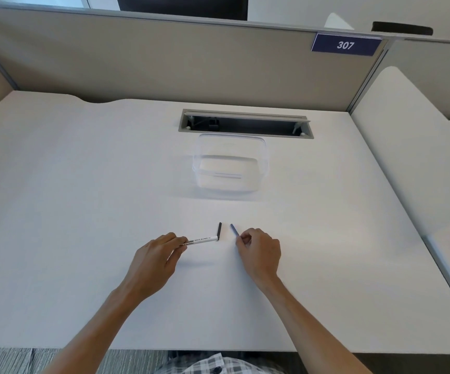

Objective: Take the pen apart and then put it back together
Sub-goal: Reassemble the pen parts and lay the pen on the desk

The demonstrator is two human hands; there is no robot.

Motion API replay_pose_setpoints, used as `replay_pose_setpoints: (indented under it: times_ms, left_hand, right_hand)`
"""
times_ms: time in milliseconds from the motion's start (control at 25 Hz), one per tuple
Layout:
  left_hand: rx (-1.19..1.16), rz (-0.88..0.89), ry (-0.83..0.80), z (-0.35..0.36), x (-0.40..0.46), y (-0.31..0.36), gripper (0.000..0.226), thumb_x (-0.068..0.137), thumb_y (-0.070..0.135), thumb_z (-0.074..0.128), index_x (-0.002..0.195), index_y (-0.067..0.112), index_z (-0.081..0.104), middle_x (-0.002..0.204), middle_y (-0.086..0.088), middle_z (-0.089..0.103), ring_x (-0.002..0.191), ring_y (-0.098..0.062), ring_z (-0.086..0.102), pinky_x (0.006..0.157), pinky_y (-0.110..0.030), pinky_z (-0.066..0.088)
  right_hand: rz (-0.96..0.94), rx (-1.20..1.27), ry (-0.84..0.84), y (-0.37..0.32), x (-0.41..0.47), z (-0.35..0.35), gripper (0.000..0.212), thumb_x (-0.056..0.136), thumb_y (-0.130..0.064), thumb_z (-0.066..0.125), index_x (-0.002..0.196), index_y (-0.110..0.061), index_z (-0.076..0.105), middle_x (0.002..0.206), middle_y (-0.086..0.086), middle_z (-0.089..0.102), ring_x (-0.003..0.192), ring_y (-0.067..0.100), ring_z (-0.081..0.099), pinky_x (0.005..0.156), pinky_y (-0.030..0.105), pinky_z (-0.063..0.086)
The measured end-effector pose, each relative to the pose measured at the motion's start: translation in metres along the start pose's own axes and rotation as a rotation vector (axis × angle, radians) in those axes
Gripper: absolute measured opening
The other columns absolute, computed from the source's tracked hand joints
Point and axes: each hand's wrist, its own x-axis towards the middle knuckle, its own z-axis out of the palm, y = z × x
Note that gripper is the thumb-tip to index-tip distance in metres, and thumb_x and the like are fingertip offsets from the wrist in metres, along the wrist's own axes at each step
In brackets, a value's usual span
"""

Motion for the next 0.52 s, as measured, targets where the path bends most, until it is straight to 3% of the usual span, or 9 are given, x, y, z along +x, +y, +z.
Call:
replay_pose_setpoints:
  times_ms: [80, 160, 280, 520]
  left_hand:
    - [0.000, -0.008, 0.004, -0.001, -0.001, -0.001, 0.031, 0.095, 0.039, 0.038, 0.102, 0.026, 0.065, 0.078, 0.012, 0.056, 0.062, -0.016, 0.054, 0.052, -0.032, 0.047]
    - [-0.007, -0.023, 0.015, -0.004, 0.000, -0.001, 0.025, 0.095, 0.035, 0.043, 0.102, 0.026, 0.065, 0.079, 0.011, 0.056, 0.061, -0.017, 0.054, 0.053, -0.033, 0.047]
    - [-0.012, -0.022, 0.029, -0.007, 0.001, 0.000, 0.023, 0.095, 0.033, 0.044, 0.103, 0.026, 0.065, 0.079, 0.011, 0.057, 0.061, -0.018, 0.054, 0.053, -0.035, 0.048]
    - [-0.024, 0.015, 0.053, -0.014, 0.006, 0.004, 0.030, 0.095, 0.038, 0.039, 0.104, 0.025, 0.065, 0.080, 0.010, 0.057, 0.062, -0.018, 0.055, 0.052, -0.034, 0.047]
  right_hand:
    - [0.013, 0.129, -0.020, -0.002, -0.002, -0.006, 0.011, 0.088, -0.028, 0.062, 0.082, -0.021, 0.068, 0.080, -0.011, 0.070, 0.073, 0.012, 0.064, 0.078, 0.034, 0.044]
    - [-0.013, 0.283, -0.072, -0.004, -0.006, -0.016, 0.010, 0.090, -0.027, 0.063, 0.081, -0.022, 0.066, 0.074, -0.013, 0.067, 0.068, 0.006, 0.061, 0.067, 0.027, 0.046]
    - [-0.060, 0.463, -0.174, -0.008, -0.013, -0.034, 0.008, 0.092, -0.026, 0.063, 0.085, -0.023, 0.066, 0.076, -0.010, 0.073, 0.077, 0.004, 0.068, 0.065, 0.025, 0.049]
    - [-0.101, 0.678, -0.152, -0.019, -0.024, -0.056, 0.012, 0.091, -0.014, 0.066, 0.086, -0.022, 0.073, 0.082, -0.011, 0.074, 0.077, 0.004, 0.064, 0.056, 0.017, 0.035]
